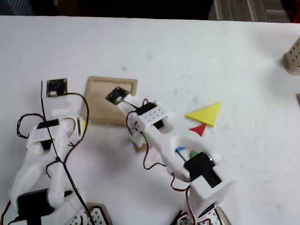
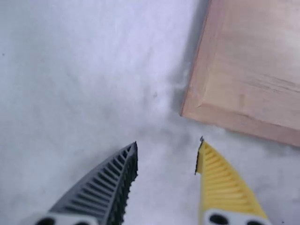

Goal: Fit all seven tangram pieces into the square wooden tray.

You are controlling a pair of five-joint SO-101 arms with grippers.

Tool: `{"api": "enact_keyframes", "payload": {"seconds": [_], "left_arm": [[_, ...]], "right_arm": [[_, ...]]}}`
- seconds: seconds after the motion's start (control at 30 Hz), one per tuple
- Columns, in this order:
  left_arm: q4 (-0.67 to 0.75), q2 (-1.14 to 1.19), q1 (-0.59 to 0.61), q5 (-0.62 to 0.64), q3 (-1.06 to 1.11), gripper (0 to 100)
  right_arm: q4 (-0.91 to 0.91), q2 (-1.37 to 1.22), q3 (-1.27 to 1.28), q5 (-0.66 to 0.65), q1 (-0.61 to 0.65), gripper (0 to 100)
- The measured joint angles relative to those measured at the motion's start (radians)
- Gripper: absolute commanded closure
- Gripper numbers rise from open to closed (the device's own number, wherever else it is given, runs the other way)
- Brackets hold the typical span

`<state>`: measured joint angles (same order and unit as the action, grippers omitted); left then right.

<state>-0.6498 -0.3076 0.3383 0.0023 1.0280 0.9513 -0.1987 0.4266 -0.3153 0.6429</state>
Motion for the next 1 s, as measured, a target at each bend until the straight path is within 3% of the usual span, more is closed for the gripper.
{"api": "enact_keyframes", "payload": {"seconds": [0.27,0.63,0.77,1.0], "left_arm": [[0.0,0.0,0.0,-0.003,0.0,77],[0.0,0.0,0.0,-0.003,0.0,77],[0.0,0.0,0.0,-0.003,0.0,77],[0.0,0.0,0.0,-0.003,0.0,77]], "right_arm": [[-0.011,-0.025,-0.012,0.002,-0.002,72.2],[-0.011,-0.038,-0.052,0.003,-0.1,72.3],[0.005,-0.038,-0.052,0.071,-0.1,72.4],[0.009,-0.038,-0.054,0.115,-0.101,80.7]]}}
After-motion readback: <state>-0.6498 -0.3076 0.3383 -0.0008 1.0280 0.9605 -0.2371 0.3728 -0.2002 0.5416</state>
